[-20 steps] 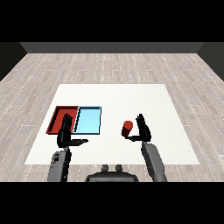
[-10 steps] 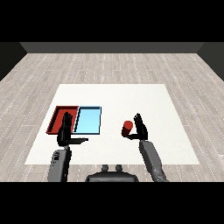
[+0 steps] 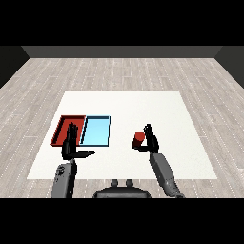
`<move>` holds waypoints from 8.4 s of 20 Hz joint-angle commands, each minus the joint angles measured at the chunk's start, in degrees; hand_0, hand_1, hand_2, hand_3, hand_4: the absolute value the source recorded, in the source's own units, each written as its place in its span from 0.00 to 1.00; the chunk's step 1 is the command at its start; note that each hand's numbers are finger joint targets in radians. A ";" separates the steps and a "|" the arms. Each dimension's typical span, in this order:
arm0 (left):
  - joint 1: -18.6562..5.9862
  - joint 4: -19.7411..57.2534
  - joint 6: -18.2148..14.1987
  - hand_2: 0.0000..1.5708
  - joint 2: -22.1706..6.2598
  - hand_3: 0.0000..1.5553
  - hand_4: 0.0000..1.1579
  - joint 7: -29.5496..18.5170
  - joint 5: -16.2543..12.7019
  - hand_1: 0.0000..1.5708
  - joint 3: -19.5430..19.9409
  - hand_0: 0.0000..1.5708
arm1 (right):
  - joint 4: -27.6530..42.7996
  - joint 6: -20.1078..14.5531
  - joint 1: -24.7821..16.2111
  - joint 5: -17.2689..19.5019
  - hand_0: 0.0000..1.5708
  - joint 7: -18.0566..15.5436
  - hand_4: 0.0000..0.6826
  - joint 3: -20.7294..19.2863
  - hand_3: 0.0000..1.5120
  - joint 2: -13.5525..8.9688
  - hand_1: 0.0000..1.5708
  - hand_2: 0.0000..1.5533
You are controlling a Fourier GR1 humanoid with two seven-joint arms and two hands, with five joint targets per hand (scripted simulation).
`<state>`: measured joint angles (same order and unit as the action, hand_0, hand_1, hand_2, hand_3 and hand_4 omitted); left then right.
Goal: Pick the red can and put it in the red box
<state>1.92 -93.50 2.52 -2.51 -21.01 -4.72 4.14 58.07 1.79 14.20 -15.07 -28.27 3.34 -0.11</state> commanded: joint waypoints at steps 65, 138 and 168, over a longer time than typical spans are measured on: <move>0.15 0.13 -3.91 0.00 2.47 0.00 0.00 3.08 4.09 0.00 -14.04 0.00 | 17.89 -18.63 0.93 6.40 0.91 8.92 0.96 11.03 0.94 0.08 0.91 0.93; -32.58 22.83 -39.39 0.97 2.41 0.92 0.76 13.41 -6.01 1.00 -38.44 1.00 | 23.96 -28.09 11.34 -1.02 0.96 9.90 0.80 27.54 0.92 -0.36 0.96 0.94; -24.62 21.52 -32.57 1.00 2.10 0.95 0.97 9.11 -4.25 1.00 -31.13 1.00 | 42.00 -22.68 9.14 2.42 0.00 16.65 0.00 12.00 0.00 -7.81 0.00 0.00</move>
<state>-22.98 -72.37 -30.46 -0.60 -12.31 -9.62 -28.96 95.23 -20.93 24.26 -13.00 -13.75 19.12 -5.43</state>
